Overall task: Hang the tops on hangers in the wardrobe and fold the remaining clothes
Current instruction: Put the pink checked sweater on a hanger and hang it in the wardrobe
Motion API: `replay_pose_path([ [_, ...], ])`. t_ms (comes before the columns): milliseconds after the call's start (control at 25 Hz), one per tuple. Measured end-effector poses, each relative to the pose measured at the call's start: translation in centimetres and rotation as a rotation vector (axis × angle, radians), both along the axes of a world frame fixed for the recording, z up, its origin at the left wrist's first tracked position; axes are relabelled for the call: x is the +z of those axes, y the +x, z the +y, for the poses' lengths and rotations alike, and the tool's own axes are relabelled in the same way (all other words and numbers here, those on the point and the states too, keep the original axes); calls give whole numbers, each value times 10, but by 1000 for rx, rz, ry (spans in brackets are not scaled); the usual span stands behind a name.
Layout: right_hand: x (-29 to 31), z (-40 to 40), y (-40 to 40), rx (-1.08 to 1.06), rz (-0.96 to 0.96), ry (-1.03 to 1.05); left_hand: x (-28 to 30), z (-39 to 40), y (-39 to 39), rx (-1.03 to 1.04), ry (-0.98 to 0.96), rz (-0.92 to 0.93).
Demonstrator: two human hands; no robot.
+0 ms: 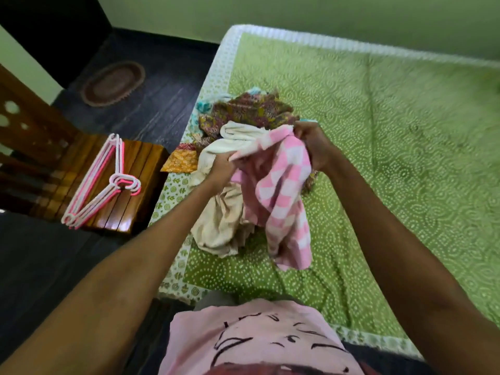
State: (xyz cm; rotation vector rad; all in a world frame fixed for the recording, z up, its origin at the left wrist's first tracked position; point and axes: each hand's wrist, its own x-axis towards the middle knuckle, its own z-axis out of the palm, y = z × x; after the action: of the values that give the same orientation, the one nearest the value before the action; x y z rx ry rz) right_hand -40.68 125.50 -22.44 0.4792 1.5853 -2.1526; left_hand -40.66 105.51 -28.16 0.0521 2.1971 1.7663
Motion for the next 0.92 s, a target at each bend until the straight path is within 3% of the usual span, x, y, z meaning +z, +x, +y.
replay_pose_path([
  [120,26,18,-4,77,172,680,42,4,-19,-48,-9,22],
  [240,26,18,-5,261,281,831,68,6,-32,-231,-59,-39],
  [320,25,5,-1,440,392,729,86,15,-32,-358,-143,-35],
  [440,36,-23,-2,562,542,656,106,21,-38,-321,-21,62],
  [520,46,-36,-9,435,594,723,111,15,-44,-121,-55,284],
  [600,44,-43,-19,184,559,765,117,3,-49,161,-253,424],
  [680,41,-57,-25,-123,402,556,127,-10,-47,156,-362,266],
  [760,45,-75,-28,-252,169,246,140,-19,-40,-169,-227,-148],
  [840,57,-87,-27,-164,56,35,145,-25,-37,-374,-112,-301],
  [920,70,-91,-26,-15,70,-64,140,-26,-40,-267,-77,-225],
])
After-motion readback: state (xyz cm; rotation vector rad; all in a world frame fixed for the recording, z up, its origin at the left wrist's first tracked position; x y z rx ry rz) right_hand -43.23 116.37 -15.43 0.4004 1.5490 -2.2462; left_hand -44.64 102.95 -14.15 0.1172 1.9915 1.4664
